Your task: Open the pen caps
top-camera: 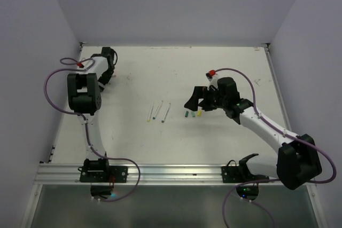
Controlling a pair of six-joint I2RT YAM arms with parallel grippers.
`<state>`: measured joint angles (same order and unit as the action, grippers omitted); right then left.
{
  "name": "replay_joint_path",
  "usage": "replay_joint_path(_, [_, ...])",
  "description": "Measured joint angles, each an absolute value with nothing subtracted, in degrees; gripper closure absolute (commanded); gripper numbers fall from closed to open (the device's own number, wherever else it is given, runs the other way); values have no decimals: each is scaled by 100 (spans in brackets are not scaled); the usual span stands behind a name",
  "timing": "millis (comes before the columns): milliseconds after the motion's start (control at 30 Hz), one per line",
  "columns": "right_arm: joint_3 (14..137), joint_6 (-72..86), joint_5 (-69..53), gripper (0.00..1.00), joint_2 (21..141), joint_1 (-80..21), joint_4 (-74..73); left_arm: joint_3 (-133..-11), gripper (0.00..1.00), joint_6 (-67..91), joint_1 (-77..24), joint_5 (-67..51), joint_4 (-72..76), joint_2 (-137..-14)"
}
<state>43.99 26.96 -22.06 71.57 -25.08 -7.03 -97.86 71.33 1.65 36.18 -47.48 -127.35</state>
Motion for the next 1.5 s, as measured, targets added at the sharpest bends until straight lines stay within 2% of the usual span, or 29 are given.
replay_joint_path(67, [4399, 2696, -2202, 1, 7129, -2508, -705, -9953, 33, 7177, 163, 3664, -4901, -12831])
replay_joint_path(100, [4399, 2696, -2202, 2, 7109, -2506, -707, -9996, 40, 7201, 161, 3697, -4936, -12862])
replay_joint_path(133, [4399, 2696, -2202, 2, 7085, -2506, -707, -10005, 57, 7201, 161, 3730, -4943, -12870])
replay_joint_path(200, [4399, 2696, -2200, 1, 7039, -2506, -711, -9994, 69, 7179, 161, 3789, -4993, -12875])
replay_joint_path(367, [4399, 2694, -2150, 1, 6910, -2506, -729, -9706, 71, 7137, 158, 3948, -4880, -12748])
replay_joint_path(467, [4399, 2694, -2051, 2, 6888, -2508, -770, -9351, 84, 7155, 161, 4010, -4849, -12545])
replay_joint_path(533, [4399, 2694, -2021, 1, 6888, -2506, -825, -9124, 99, 7190, 158, 4047, -4825, -12409])
replay_joint_path(767, [4399, 2700, -1852, 2, 6897, -2508, -958, -7874, 100, 7022, 158, 3863, -4598, -11535])
replay_joint_path(967, [4379, 2823, -1726, 2, 6895, -2508, -980, -6775, 100, 5966, -51, 3527, -4042, -10344])
replay_joint_path(1067, [4257, 2943, -1594, 1, 6820, -2517, -982, -6510, 100, 5374, -670, 3559, -3638, -9712])
replay_joint_path(1167, [4180, 3048, -1546, 1, 6726, -2523, -1017, -6086, 100, 4713, -1717, 3459, -2967, -8943])
replay_joint_path(1300, [4189, 3190, -1553, 1, 6720, -2615, -1031, -4722, 100, 3999, -2692, 2036, -1173, -7561])
replay_joint_path(1400, [4327, 3258, -1529, 1, 6807, -2805, -1125, -3485, 100, 3922, -2696, 869, -27, -6650])
replay_joint_path(1500, [4617, 3317, -1439, 1, 7006, -3057, -1205, -2956, 100, 3935, -2703, 84, 454, -6407])
